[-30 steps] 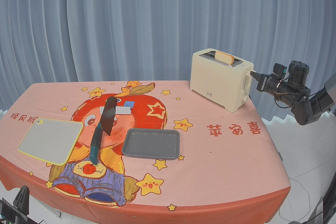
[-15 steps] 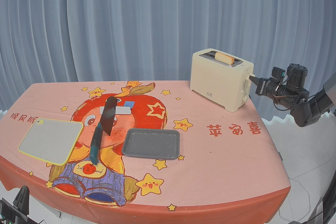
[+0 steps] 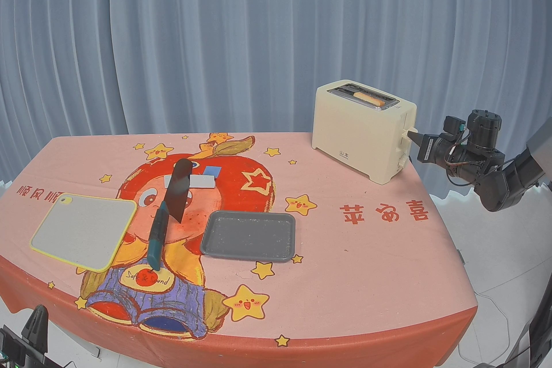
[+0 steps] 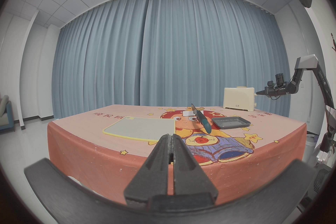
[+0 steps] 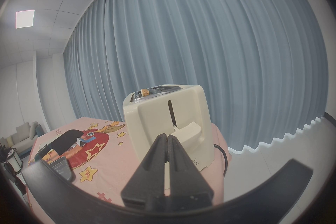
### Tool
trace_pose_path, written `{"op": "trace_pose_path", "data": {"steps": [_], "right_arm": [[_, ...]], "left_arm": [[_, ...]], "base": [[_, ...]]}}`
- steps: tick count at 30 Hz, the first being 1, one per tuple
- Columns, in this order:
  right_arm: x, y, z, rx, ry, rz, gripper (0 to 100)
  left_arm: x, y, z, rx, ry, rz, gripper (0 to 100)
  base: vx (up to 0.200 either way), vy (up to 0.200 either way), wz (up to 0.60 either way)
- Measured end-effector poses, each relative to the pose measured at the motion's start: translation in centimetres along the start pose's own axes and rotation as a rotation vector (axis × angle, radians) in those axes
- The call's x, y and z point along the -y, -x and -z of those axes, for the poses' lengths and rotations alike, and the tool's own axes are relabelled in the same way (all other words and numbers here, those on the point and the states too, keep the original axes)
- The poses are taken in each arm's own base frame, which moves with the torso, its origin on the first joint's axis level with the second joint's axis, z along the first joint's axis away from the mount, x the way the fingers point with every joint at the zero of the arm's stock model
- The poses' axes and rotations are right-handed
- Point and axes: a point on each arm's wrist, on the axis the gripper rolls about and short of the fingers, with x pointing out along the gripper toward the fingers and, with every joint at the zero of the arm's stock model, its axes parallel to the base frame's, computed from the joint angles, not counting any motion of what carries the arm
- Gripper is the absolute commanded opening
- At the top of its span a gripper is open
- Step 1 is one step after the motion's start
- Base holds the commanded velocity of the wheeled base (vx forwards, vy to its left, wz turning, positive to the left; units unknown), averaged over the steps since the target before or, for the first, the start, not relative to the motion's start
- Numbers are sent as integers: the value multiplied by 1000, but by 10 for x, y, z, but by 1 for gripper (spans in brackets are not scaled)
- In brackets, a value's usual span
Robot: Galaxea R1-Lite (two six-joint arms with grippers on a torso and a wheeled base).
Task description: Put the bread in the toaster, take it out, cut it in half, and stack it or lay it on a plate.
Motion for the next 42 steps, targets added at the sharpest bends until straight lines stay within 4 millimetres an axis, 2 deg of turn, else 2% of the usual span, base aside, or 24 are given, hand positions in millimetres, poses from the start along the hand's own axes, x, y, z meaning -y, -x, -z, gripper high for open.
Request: {"op": "trace_pose_path", "data": {"steps": [27,36,42], "right_arm": [[6,-7,18,-70,-8,42,0],[6,-7,19,-73,-8,44,0],[4,-4,13,-55,-5,47,0]], "left_arm": [[0,0,0,0,0,0,0],[0,0,0,0,0,0,0],[0,0,0,0,0,0,0]], "base": [[0,0,0],[0,0,0],[0,0,0]]}}
